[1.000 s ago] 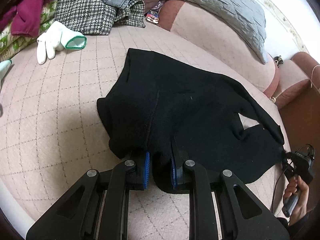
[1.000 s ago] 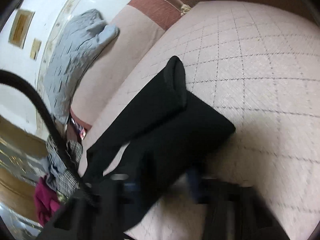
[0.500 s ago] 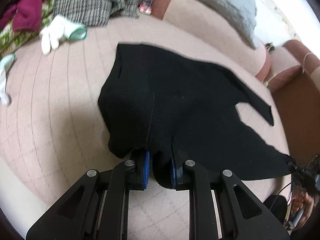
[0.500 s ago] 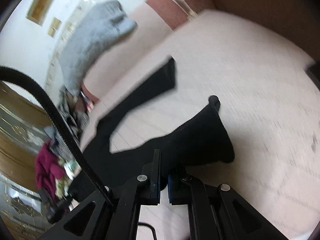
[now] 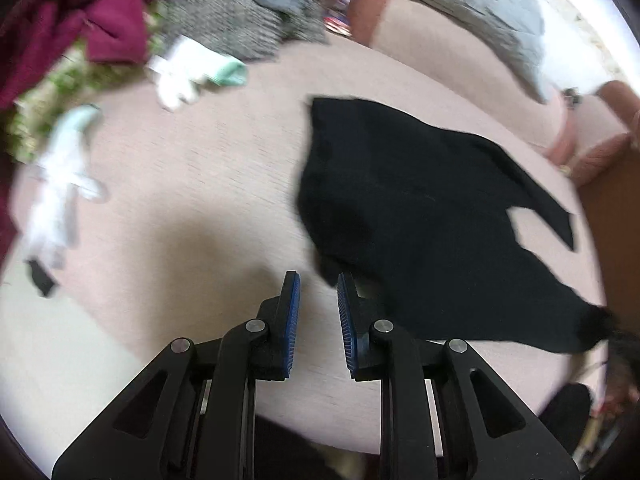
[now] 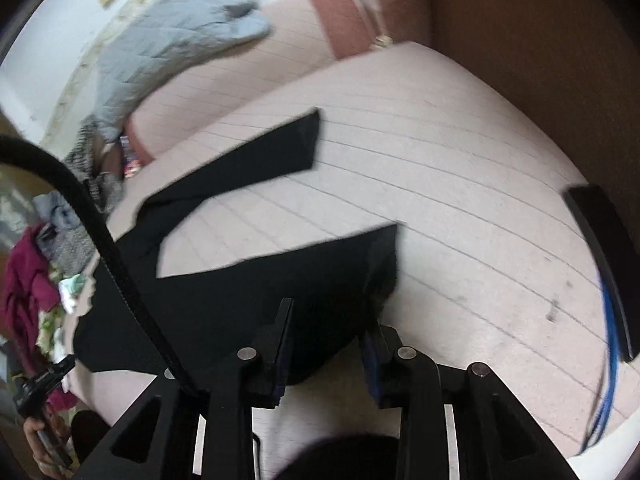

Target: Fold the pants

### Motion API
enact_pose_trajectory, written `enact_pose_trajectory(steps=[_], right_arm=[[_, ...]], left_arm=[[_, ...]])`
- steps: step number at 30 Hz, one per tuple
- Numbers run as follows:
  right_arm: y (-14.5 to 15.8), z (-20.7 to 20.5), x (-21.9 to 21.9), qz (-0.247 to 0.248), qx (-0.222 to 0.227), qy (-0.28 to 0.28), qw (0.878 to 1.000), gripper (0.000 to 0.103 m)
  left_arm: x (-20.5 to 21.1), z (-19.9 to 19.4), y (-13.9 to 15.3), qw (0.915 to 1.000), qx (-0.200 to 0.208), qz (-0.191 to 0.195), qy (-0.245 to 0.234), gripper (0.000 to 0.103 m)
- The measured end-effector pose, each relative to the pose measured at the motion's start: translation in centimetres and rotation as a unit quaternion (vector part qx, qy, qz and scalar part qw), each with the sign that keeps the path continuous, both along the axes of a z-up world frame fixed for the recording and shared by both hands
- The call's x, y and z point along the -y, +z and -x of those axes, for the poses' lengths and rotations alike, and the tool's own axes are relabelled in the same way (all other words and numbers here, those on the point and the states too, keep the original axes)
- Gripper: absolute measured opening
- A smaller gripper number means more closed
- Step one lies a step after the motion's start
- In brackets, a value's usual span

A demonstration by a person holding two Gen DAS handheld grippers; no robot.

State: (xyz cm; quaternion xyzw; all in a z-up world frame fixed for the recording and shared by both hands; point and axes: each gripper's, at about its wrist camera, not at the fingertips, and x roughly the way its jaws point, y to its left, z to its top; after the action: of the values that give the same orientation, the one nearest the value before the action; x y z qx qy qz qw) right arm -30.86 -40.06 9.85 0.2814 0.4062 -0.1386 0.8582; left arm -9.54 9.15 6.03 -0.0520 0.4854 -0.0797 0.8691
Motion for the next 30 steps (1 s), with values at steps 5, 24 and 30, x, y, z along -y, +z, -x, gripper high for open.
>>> enact_pose_trajectory(steps=[5, 24, 30], right_arm=[[0.7, -5.1, -5.9, -0.024, 0.061, 0.106, 0.992, 0.039], [-0.5, -22.8, -17.7, 0.066, 0.066, 0.291, 0.952, 0.050], [0.3, -27.7, -14.6, 0.165, 0.045, 0.311, 0.935, 0.060]], left_arm=[[-1.9, -1.1, -1.0, 0.9978, -0.033, 0.056, 0.014, 0.019], [2.2, -7.0, 0.8, 0.9972, -0.005, 0.064, -0.039, 0.057], [5.6, -13.0, 0.4, 0.9951, 0.012, 0.024, -0.095, 0.064]])
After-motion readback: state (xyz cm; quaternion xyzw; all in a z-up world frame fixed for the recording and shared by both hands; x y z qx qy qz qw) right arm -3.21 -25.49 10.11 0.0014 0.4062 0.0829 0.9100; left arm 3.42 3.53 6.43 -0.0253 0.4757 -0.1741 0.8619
